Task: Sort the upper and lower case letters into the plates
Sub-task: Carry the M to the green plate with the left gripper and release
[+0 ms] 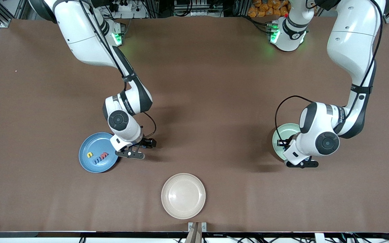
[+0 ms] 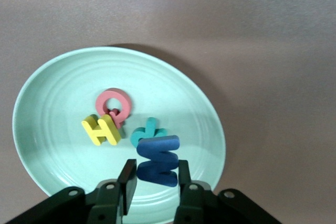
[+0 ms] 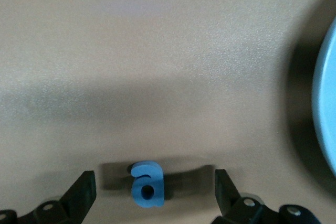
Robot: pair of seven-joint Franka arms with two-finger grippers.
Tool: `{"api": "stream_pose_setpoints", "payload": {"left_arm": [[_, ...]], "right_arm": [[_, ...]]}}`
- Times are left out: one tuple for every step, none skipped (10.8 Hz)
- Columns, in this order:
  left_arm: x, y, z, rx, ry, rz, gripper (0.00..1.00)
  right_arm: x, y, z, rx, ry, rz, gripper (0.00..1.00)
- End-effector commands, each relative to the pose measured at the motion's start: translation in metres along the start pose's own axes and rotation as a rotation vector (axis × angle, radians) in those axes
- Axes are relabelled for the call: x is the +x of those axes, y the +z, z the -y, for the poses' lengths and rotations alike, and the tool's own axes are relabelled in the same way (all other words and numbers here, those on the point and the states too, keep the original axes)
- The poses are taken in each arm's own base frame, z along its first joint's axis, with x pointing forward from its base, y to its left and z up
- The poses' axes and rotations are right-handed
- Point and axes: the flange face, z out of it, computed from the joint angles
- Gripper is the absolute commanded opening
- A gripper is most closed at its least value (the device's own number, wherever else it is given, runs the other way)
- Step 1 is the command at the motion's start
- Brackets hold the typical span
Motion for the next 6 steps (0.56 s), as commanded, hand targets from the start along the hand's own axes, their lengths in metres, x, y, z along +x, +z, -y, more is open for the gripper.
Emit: {"api": "stream_pose_setpoints", "payload": {"left_arm": [[0.0, -0.007, 0.005, 0.011, 0.027, -0.019, 1.0], [-0.001, -0.02, 0.005, 0.012, 0.028, -0.032, 1.0], [-0.004, -0.043, 0.007, 0.012, 0.028, -0.065, 1.0], [-0.01, -0.076, 0.008, 0.014, 0.045, -0.105, 1.0], [-0.02, -0.108, 0.012, 0.02, 0.056, -0.13, 1.0], [-0.033, -0.143, 0.014, 0.021, 0.056, -0.161, 1.0]], "right_arm": [[-0.003, -0.004, -0.003, 0.008, 0.012, -0.024, 0.48], [-0.004, 0.0, -0.002, 0.008, 0.018, -0.023, 0.13], [-0.006, 0.002, -0.004, 0.007, 0.02, -0.019, 0.0], [-0.008, 0.004, -0.006, 0.011, 0.022, -0.029, 0.0], [-0.011, 0.008, -0.007, 0.016, 0.018, -0.037, 0.0], [-0.01, 0.007, -0.008, 0.015, 0.016, -0.038, 0.0]]}}
